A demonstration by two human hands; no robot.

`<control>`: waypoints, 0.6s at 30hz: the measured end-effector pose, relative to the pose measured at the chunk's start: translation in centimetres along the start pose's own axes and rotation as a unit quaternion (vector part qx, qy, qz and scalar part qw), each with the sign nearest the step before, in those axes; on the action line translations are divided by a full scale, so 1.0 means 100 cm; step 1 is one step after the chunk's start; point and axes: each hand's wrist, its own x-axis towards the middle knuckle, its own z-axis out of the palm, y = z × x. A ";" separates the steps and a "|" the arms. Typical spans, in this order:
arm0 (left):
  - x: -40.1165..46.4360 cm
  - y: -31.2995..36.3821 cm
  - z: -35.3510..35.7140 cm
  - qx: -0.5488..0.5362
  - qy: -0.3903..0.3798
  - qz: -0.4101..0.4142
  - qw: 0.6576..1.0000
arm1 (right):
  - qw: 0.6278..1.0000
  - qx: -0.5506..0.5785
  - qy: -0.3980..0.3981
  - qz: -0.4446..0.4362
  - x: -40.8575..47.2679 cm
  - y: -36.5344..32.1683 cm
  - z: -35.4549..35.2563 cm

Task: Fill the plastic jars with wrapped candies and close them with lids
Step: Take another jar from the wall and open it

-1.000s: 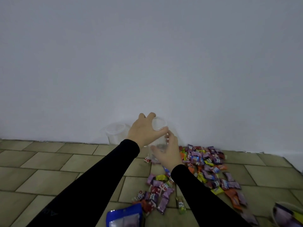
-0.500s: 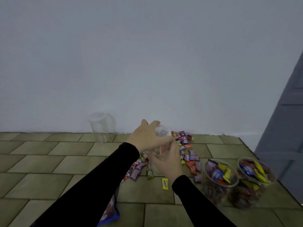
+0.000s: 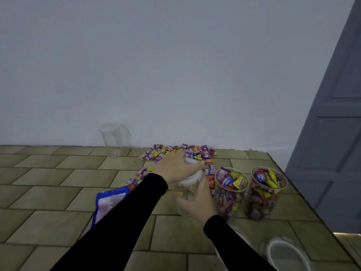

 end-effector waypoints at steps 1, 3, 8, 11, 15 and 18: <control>-0.001 0.001 0.003 0.003 0.008 -0.018 1.000 | 1.000 0.013 -0.016 0.007 -0.002 0.001 -0.003; -0.002 0.001 0.011 0.020 0.014 -0.044 0.999 | 0.999 0.022 -0.037 0.018 -0.007 0.006 -0.008; -0.001 0.000 0.031 0.019 0.022 -0.075 0.997 | 0.995 -0.006 -0.074 0.066 -0.007 0.020 -0.014; 0.001 0.000 0.034 0.005 0.055 -0.086 0.995 | 0.993 -0.014 -0.095 0.071 0.000 0.021 -0.017; 0.003 -0.002 0.039 -0.026 0.063 -0.100 0.993 | 0.992 -0.008 -0.105 0.075 0.005 0.022 -0.019; 0.005 -0.004 0.041 -0.043 0.065 -0.109 0.991 | 0.991 -0.001 -0.111 0.079 0.005 0.023 -0.021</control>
